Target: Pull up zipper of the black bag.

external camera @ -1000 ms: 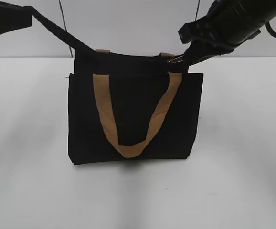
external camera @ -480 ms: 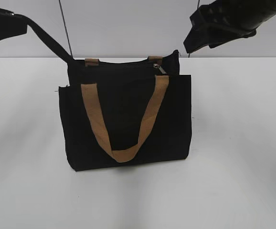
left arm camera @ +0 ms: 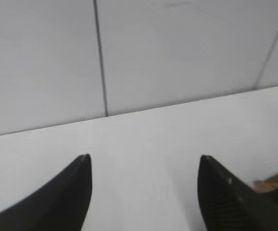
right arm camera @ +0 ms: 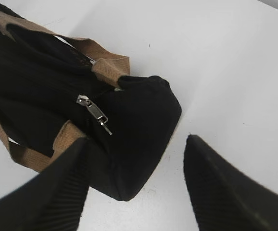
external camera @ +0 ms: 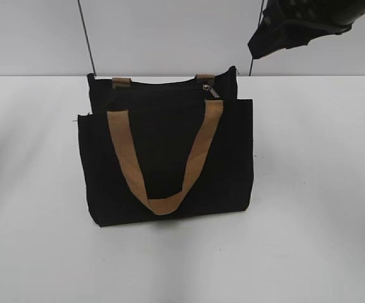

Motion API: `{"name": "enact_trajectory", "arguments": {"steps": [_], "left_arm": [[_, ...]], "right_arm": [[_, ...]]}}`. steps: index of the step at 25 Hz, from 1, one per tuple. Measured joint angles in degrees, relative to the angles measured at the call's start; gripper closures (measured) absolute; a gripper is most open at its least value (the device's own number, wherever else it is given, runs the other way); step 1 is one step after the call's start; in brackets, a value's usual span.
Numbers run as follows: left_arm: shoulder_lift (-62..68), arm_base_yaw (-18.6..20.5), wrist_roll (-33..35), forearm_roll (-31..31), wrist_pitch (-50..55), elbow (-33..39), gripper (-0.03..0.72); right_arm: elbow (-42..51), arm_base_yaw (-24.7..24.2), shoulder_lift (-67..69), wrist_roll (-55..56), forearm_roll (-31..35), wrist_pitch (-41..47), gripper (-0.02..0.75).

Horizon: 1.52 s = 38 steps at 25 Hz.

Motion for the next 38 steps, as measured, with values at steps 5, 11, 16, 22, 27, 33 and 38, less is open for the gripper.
{"name": "enact_trajectory", "arguments": {"steps": [5, 11, 16, 22, 27, 33, 38], "left_arm": [[0.23, 0.00, -1.10, -7.56, 24.69, 0.00, 0.137], [2.24, 0.16, 17.78, -39.36, 29.48, 0.00, 0.115], [2.30, -4.30, 37.96, -58.53, 29.16, -0.19, 0.115], [2.32, -10.39, 51.41, -72.34, 39.39, -3.37, 0.128], [4.60, -10.93, 73.07, -92.03, 54.76, -8.42, 0.165], [6.32, -10.85, 86.68, -101.66, 62.58, -14.72, 0.194], [11.00, -8.19, 87.92, -103.51, 74.29, -19.96, 0.214]], "right_arm": [[0.00, 0.00, -0.20, -0.20, -0.19, 1.80, 0.263], [0.00, 0.00, -0.20, -0.24, -0.26, 2.56, 0.263], [0.00, -0.18, -0.20, 1.69, -3.17, 5.50, 0.263], [0.00, -4.24, -0.20, 11.09, -8.87, 11.77, 0.263], [0.00, -8.40, -0.20, 13.50, -10.24, 16.51, 0.263], [0.00, -12.31, -0.20, 14.94, -10.42, 21.01, 0.263], [0.00, -17.72, -0.20, 16.45, -10.46, 23.13, 0.263]]}}
